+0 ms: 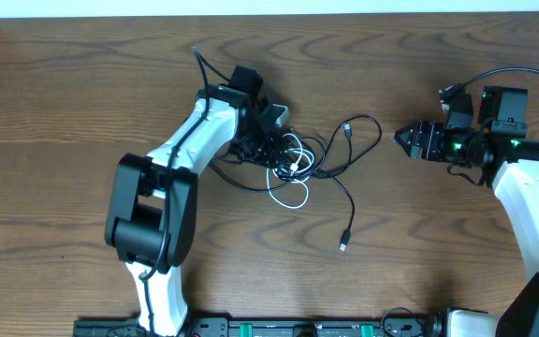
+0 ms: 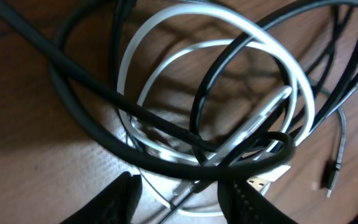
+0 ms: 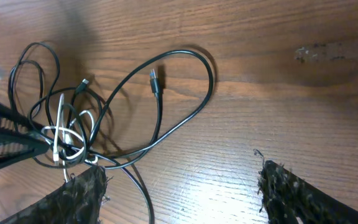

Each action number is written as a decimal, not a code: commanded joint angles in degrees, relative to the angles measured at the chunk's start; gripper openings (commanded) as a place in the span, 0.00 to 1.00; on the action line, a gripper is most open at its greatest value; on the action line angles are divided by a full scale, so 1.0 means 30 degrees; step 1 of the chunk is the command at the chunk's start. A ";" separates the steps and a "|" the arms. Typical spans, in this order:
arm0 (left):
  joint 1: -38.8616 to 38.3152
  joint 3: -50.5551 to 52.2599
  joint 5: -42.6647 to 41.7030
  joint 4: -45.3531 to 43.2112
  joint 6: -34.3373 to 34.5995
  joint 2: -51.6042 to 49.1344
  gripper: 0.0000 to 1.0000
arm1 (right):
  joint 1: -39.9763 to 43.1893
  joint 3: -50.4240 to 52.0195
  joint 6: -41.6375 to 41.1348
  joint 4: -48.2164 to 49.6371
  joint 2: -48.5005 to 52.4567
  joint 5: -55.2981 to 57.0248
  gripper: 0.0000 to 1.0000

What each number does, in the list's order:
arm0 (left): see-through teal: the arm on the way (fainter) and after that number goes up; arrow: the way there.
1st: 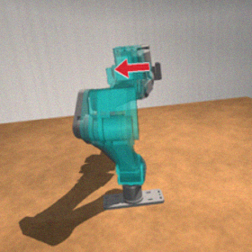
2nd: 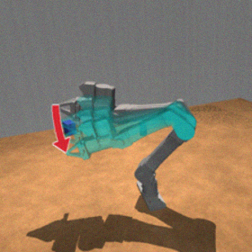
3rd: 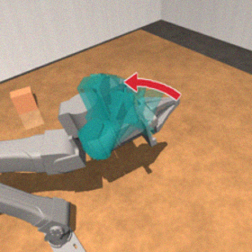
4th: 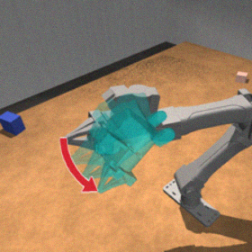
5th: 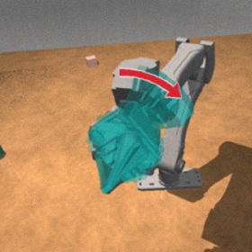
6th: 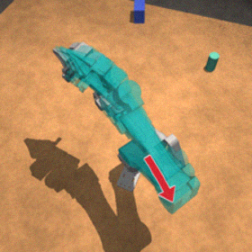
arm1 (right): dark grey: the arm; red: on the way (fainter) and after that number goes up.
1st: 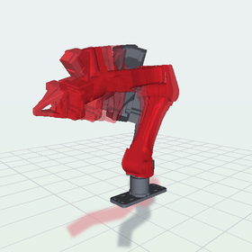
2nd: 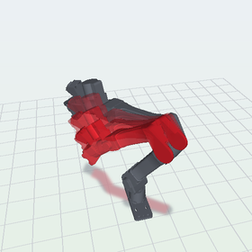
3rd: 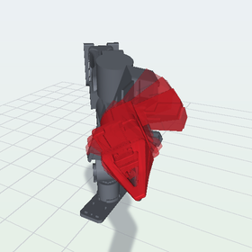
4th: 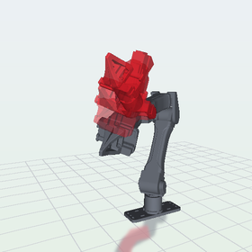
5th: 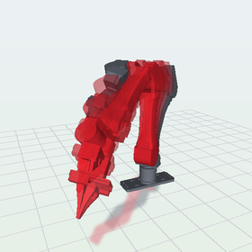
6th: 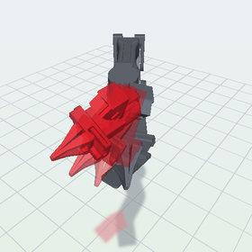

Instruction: Untangle cables

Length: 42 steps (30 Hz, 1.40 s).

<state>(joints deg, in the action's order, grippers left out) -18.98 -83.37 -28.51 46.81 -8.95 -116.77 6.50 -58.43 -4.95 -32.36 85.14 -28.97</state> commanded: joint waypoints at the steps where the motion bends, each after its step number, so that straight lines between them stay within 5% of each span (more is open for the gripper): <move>1: 0.0015 0.0051 0.0175 -0.0197 -0.0503 -0.0583 0.40 | -0.0073 -0.0007 0.0262 -0.0087 0.0124 0.0044 0.77; 12: 0.0066 -0.0036 0.0168 -0.0291 -0.0495 -0.0342 0.07 | -0.0080 0.0000 0.0255 -0.0073 0.0124 0.0036 0.77; 25: 0.0663 -0.0182 0.0160 -0.0073 0.1545 0.3694 0.07 | -0.0080 -0.0007 0.0255 -0.0058 0.0124 -0.0102 0.77; 30: 0.0641 -0.0182 -0.0211 -0.0175 0.2965 0.6470 0.07 | -0.0277 -0.0007 0.0255 0.0401 0.0124 -0.2754 0.76; 35: 0.0641 -0.0182 -0.0925 -0.0444 0.3767 0.8757 0.07 | -0.1785 -0.0007 -0.0022 0.2186 0.0124 -0.5486 0.72; 42: 0.0648 -0.0189 -0.2397 -0.2237 0.4830 1.1555 0.07 | -0.4932 -0.0007 -0.2878 0.5107 0.0124 -0.4313 0.70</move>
<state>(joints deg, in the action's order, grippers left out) -17.12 -83.33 -31.62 41.93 3.29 -85.97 -5.41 -58.43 -8.78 -18.52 85.14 -42.00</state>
